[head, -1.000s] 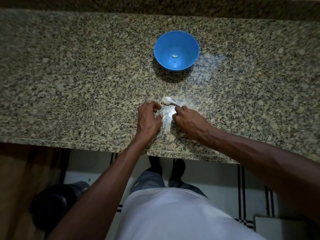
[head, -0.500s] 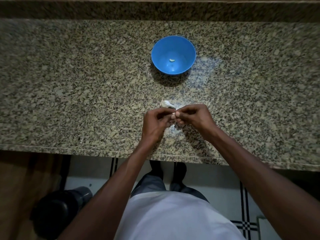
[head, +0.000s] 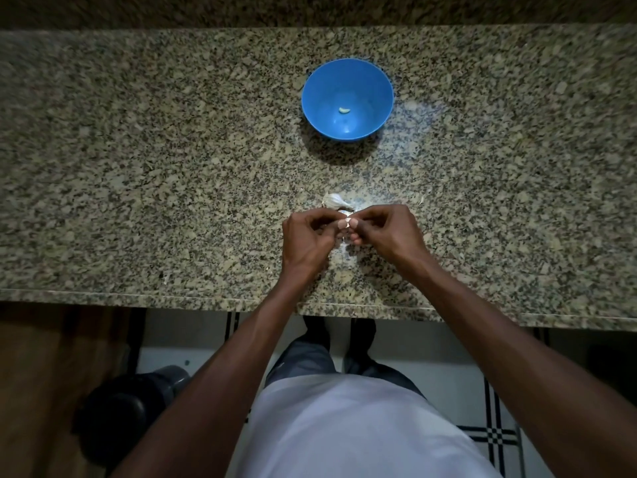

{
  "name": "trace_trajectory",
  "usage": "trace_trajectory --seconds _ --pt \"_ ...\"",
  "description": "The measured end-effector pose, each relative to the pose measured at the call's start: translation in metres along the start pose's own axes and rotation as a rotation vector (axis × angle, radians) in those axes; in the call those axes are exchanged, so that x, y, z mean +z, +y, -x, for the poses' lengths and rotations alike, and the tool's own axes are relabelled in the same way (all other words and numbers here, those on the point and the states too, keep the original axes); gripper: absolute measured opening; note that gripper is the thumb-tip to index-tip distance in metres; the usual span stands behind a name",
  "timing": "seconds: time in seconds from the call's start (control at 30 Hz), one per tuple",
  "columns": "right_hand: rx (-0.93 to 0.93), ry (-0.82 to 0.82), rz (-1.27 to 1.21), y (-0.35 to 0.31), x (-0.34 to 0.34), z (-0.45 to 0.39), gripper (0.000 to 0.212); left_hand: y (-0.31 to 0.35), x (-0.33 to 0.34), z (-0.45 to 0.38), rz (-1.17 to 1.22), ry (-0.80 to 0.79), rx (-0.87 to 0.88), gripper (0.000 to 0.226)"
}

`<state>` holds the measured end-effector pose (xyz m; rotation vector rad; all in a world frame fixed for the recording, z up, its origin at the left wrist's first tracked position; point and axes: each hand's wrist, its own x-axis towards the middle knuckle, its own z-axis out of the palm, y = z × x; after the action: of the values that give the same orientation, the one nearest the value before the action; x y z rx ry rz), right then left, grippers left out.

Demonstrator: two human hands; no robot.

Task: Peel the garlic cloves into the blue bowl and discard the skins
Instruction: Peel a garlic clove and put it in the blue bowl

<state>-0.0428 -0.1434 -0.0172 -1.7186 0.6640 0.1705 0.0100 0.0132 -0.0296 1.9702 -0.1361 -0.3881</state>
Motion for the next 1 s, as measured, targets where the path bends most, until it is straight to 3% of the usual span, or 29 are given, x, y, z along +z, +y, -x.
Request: trace_trajectory --seconds 0.13,0.2,0.4,0.67,0.87,1.0 --pt "-0.257 0.094 0.25 0.005 0.006 0.005 0.014 0.007 0.002 -0.001 0.021 -0.002 -0.085 0.017" --pt "-0.297 0.111 0.278 0.008 0.008 0.007 0.014 0.006 0.001 -0.003 -0.016 0.004 -0.108 0.016" --pt "-0.056 0.043 0.008 0.007 0.005 0.008 0.012 0.005 0.007 -0.002 -0.292 0.022 0.065 0.016" --pt "0.032 0.045 -0.208 0.005 0.004 0.008 0.016 0.012 0.022 0.002 -0.382 0.005 0.132 0.013" --pt "-0.096 0.123 0.08 0.012 -0.011 0.0 0.012 0.002 0.019 0.007 -0.211 0.101 0.009 0.012" --pt "-0.287 0.073 0.403 0.014 -0.02 -0.009 0.014 -0.011 0.004 0.006 -0.267 0.13 0.017 0.024"
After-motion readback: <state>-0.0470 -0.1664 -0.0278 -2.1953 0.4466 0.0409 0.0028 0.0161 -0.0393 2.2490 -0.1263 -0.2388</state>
